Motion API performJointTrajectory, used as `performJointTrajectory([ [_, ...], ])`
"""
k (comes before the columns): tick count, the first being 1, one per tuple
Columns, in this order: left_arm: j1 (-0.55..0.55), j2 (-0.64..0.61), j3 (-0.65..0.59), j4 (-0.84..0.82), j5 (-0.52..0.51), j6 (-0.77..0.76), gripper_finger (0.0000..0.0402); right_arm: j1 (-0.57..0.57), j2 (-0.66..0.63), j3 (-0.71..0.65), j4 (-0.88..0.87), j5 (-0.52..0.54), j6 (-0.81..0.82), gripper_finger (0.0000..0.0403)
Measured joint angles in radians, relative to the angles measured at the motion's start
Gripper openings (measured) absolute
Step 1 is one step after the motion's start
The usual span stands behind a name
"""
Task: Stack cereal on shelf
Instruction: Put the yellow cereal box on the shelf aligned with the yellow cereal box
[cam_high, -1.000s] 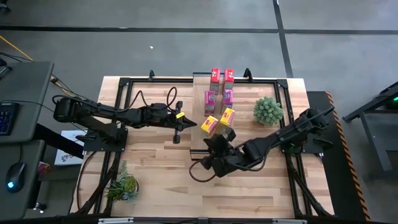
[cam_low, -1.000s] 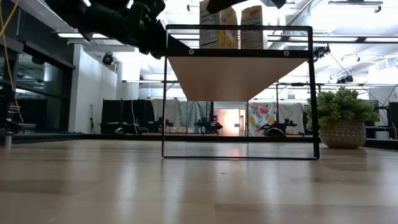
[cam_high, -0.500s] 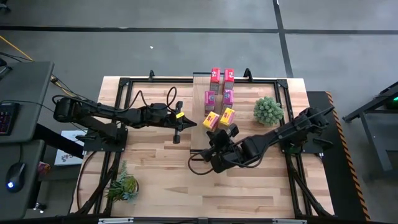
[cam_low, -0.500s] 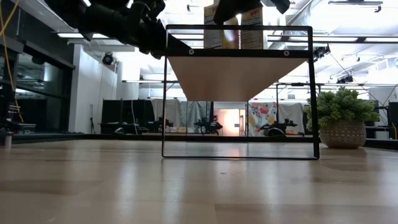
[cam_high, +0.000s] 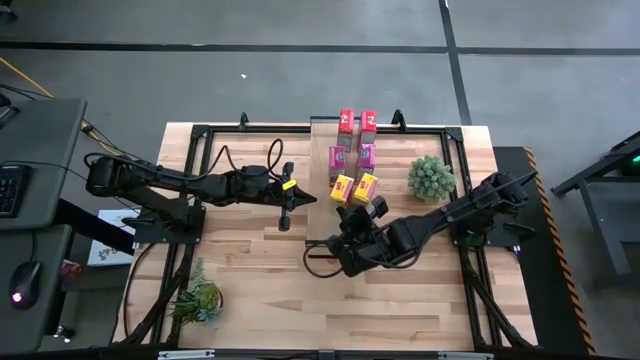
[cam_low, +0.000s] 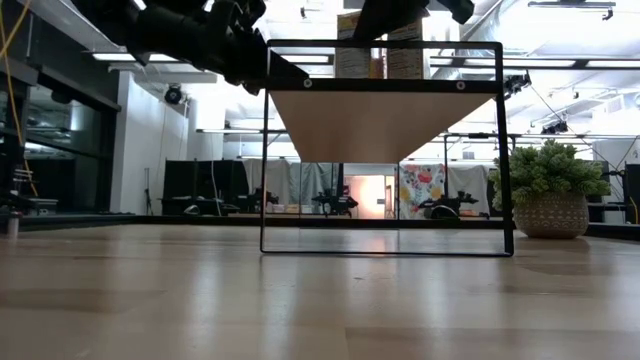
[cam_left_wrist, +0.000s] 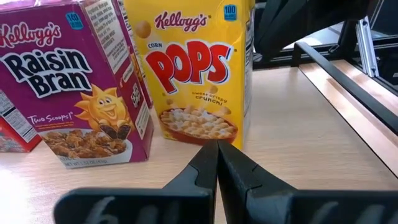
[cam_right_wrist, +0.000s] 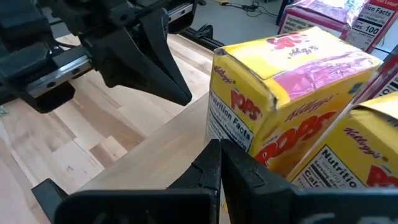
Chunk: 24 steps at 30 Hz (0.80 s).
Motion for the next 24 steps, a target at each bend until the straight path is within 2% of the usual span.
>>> performJointTrajectory([
  [11,0.0,0.0,0.0,0.015,0.0,-0.019,0.0,0.002,-0.01,0.0,-0.045,0.0,0.044,0.0],
  [16,0.0,0.0,0.0,0.014,0.0,-0.019,0.0,0.028,-0.035,0.001,-0.046,-0.075,-0.019,0.0],
  [20,0.0,0.0,0.0,0.014,0.0,-0.022,0.0,0.059,-0.072,0.002,-0.099,-0.186,-0.06,0.0],
  [24,0.0,0.0,0.0,0.032,0.0,-0.027,0.0,0.079,-0.086,0.002,-0.248,-0.195,0.049,0.0],
])
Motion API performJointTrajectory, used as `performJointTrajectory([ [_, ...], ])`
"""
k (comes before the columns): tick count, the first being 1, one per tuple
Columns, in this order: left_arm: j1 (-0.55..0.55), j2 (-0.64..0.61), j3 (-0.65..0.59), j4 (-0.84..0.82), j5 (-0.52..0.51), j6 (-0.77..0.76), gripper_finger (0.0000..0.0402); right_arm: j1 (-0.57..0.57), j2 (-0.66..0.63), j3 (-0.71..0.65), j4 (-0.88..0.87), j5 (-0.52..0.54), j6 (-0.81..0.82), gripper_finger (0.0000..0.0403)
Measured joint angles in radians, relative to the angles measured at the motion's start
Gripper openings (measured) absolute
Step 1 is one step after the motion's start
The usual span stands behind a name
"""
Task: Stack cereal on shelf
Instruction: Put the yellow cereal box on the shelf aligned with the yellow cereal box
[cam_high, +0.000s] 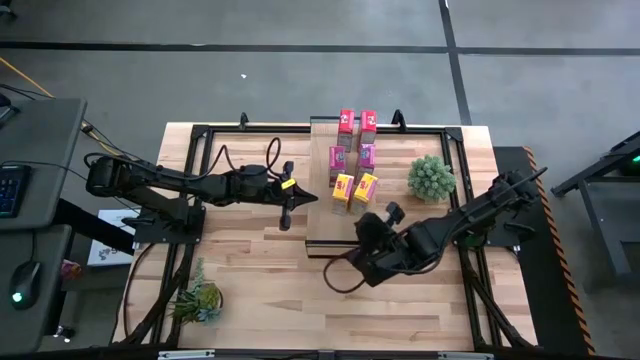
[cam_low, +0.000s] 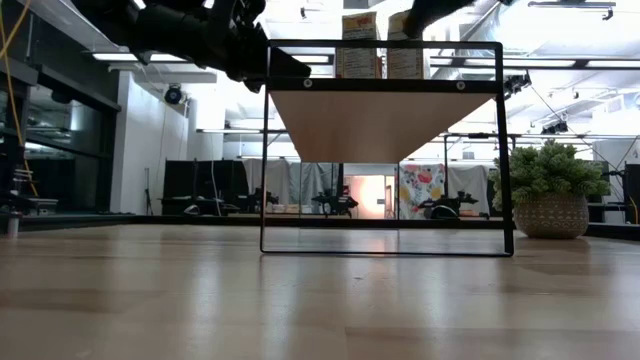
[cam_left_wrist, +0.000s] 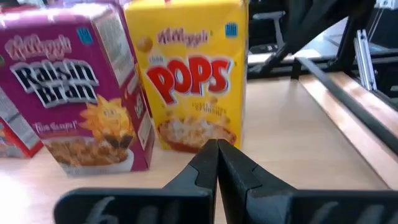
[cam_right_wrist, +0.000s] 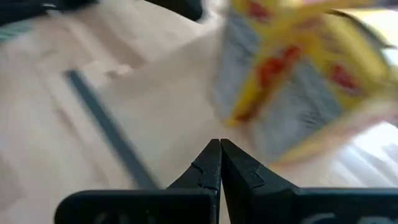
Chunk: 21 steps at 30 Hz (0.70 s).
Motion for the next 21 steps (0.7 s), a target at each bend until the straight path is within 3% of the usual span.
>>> performJointTrajectory([
  [8,0.0,0.006,0.0,0.04,-0.007,-0.023,0.0,0.002,-0.002,0.0,-0.08,0.105,0.089,0.0],
  [21,0.001,0.199,0.0,0.269,-0.017,-0.051,0.0,-0.018,-0.002,0.0,-0.134,0.079,0.116,0.0],
])
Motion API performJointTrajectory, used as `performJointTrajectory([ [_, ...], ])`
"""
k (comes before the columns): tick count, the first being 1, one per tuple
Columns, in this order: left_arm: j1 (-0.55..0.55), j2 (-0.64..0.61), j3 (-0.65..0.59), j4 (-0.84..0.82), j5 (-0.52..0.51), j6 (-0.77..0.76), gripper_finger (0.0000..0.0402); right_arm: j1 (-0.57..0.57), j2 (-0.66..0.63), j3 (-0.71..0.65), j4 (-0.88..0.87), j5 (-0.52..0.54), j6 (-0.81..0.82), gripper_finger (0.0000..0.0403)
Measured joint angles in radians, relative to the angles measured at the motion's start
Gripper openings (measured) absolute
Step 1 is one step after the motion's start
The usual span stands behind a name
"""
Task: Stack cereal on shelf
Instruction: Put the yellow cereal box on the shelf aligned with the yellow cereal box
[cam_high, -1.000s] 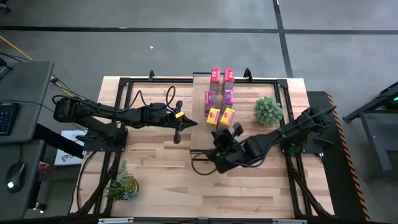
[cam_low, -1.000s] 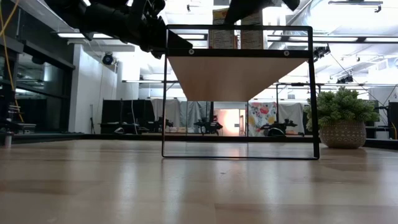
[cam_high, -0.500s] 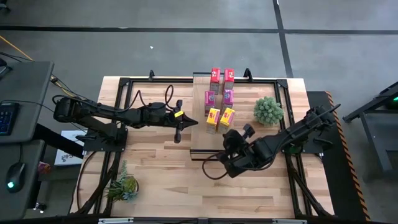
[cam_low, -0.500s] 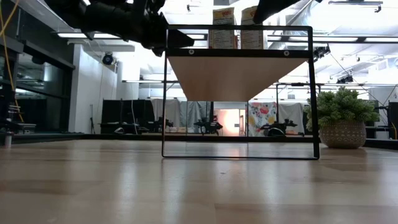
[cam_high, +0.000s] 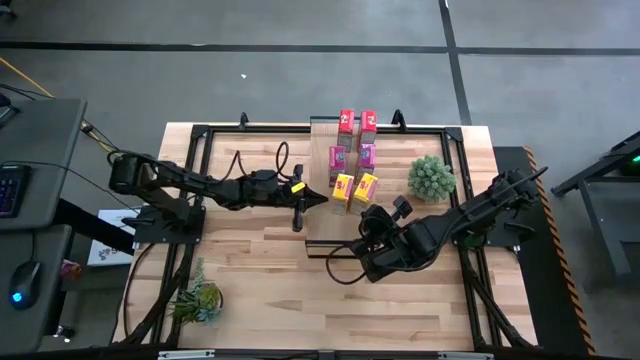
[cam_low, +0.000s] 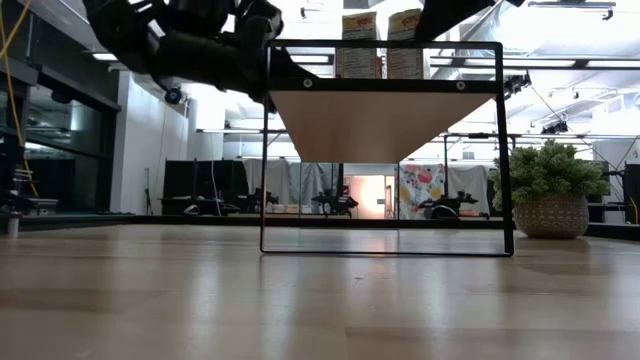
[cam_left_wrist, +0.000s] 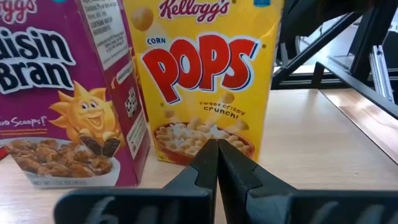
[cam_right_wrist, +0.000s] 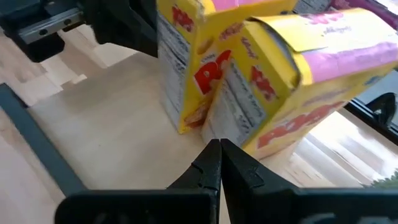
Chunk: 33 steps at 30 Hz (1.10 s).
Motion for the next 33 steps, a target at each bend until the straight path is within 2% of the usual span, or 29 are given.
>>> performJointTrajectory([
  [4,0.0,0.006,0.0,0.017,-0.005,-0.001,0.0,0.0,0.0,0.0,-0.036,-0.008,0.014,0.0],
  [11,0.0,0.006,0.0,0.018,-0.015,-0.008,0.0,0.001,0.0,0.0,-0.193,-0.153,0.043,0.0],
  [17,0.0,0.006,0.001,0.021,-0.049,-0.008,0.0,-0.037,0.0,0.0,-0.348,-0.1,0.111,0.0],
  [21,0.0,0.006,0.001,0.02,-0.099,-0.007,0.0,-0.089,-0.01,0.0,-0.361,-0.088,0.035,0.0],
  [28,0.001,0.006,0.001,-0.011,-0.101,0.031,0.0,-0.187,-0.098,0.0,-0.267,-0.226,-0.209,0.0],
  [33,0.001,0.006,0.001,-0.048,-0.054,0.055,0.0,-0.16,-0.208,0.0,-0.307,-0.252,-0.169,0.0],
])
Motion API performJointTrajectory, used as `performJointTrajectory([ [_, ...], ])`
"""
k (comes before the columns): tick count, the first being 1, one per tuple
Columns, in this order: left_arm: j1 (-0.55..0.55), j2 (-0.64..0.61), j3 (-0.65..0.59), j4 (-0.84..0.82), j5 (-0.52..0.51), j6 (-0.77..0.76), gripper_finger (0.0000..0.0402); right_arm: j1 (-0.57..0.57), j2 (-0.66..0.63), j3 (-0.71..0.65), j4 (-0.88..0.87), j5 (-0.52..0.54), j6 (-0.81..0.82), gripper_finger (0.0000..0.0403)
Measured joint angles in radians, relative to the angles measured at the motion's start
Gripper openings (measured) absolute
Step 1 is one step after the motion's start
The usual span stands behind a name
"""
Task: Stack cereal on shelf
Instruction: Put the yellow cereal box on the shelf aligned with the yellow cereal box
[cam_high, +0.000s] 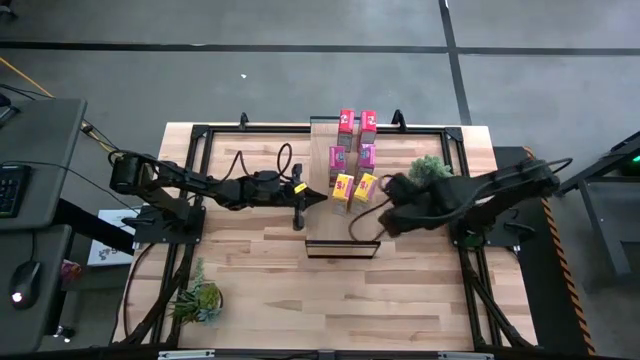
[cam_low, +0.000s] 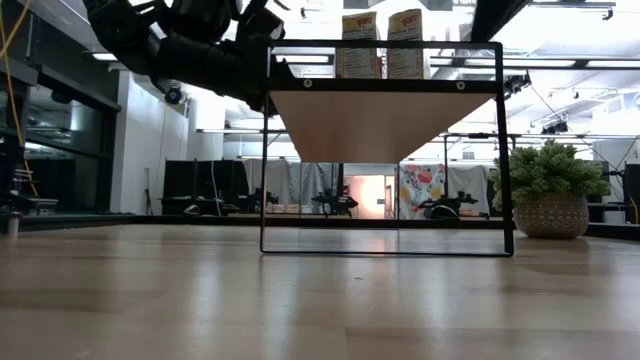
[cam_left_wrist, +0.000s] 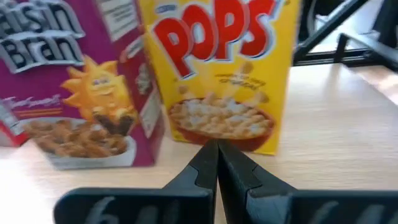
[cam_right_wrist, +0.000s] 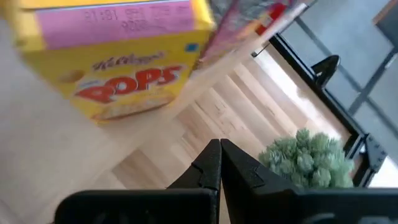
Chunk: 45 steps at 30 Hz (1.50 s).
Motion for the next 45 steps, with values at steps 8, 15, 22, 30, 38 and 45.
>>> performJointTrajectory([
  [8,0.0,0.0,0.0,0.002,0.044,0.001,0.0,0.109,-0.252,-0.383,0.313,0.043,0.126,0.0],
  [15,0.0,0.0,0.0,0.027,0.045,0.069,0.0,0.094,-0.481,-0.853,1.061,0.14,-0.107,0.0],
  [22,0.0,-0.001,0.0,0.062,0.076,0.085,0.0,0.021,-0.537,-1.057,1.585,0.159,-0.4,0.0],
  [30,0.0,-0.001,0.0,0.102,0.083,0.086,0.0,-0.083,-0.522,-1.062,1.693,0.13,-0.512,0.0],
  [38,0.0,-0.001,0.02,0.101,0.1,0.086,0.0,-0.161,-0.522,-1.062,1.712,0.041,-0.532,0.0],
  [45,0.0,-0.001,0.03,0.096,0.11,0.086,0.0,-0.215,-0.521,-1.061,1.725,-0.024,-0.54,0.0],
])
